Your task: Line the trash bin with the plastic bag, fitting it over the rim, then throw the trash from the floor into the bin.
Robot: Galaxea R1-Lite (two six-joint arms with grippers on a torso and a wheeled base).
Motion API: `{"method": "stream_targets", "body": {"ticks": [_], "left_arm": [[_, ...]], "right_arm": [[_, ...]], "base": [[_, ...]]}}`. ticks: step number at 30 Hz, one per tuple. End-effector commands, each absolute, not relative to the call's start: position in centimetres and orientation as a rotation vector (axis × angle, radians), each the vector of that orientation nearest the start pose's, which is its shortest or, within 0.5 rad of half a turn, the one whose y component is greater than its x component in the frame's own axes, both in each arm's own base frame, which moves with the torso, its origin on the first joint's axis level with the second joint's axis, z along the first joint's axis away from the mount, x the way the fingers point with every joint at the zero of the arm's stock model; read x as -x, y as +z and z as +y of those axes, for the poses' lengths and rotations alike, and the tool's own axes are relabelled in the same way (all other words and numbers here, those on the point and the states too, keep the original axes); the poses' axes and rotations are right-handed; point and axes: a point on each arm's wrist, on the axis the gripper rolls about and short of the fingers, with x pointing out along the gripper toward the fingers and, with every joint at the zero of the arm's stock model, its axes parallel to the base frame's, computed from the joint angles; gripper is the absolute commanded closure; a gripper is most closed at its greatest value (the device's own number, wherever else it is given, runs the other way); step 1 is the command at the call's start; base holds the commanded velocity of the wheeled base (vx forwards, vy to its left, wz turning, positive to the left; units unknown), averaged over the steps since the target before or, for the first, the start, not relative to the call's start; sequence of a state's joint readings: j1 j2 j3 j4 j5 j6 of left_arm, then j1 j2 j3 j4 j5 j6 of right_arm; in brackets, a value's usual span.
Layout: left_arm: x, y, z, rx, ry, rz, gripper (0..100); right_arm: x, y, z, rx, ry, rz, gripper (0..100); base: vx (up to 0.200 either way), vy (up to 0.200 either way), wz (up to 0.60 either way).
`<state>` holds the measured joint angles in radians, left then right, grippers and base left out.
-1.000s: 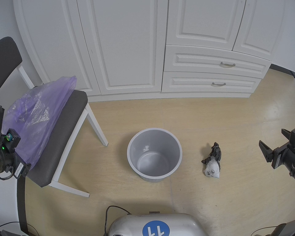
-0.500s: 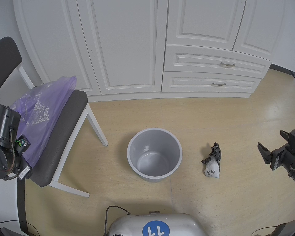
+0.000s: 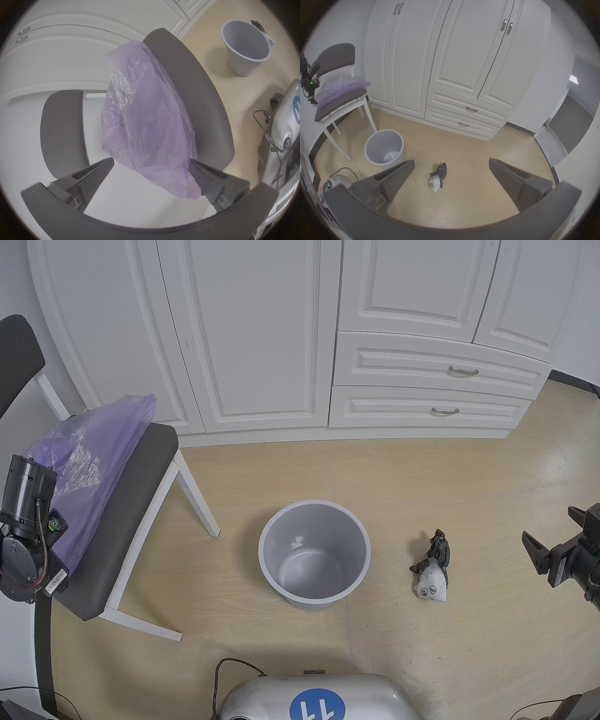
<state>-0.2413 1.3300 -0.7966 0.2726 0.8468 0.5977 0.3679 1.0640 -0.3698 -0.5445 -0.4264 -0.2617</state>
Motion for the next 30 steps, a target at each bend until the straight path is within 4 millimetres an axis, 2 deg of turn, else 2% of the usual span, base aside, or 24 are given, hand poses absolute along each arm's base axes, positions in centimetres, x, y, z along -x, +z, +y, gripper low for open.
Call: {"method": "stream_targets", "body": {"ticks": [1,13,25,30], "left_arm": [[-18.7,19.5,-2.7,-0.976,0.359,0.874,0],[-20.3,19.4,-2.7,-0.932,0.402,0.807,0],[-19.4,19.2,-1.9,-0.928,0.431,0.82,0],[-19.8,19.2,-1.8,-0.921,0.441,0.812,0]], "right_arm": [[-13.0,19.4,4.0,0.318,-0.04,0.14,0],[-12.8,19.5,3.9,0.315,-0.043,0.133,0],[-12.9,19.4,4.0,0.318,-0.042,0.14,0],[-13.0,19.4,4.0,0.319,-0.042,0.143,0]], "base": [[0.0,0.0,0.0],[0.0,0.0,0.0],[0.0,0.0,0.0],[0.0,0.0,0.0]]}}
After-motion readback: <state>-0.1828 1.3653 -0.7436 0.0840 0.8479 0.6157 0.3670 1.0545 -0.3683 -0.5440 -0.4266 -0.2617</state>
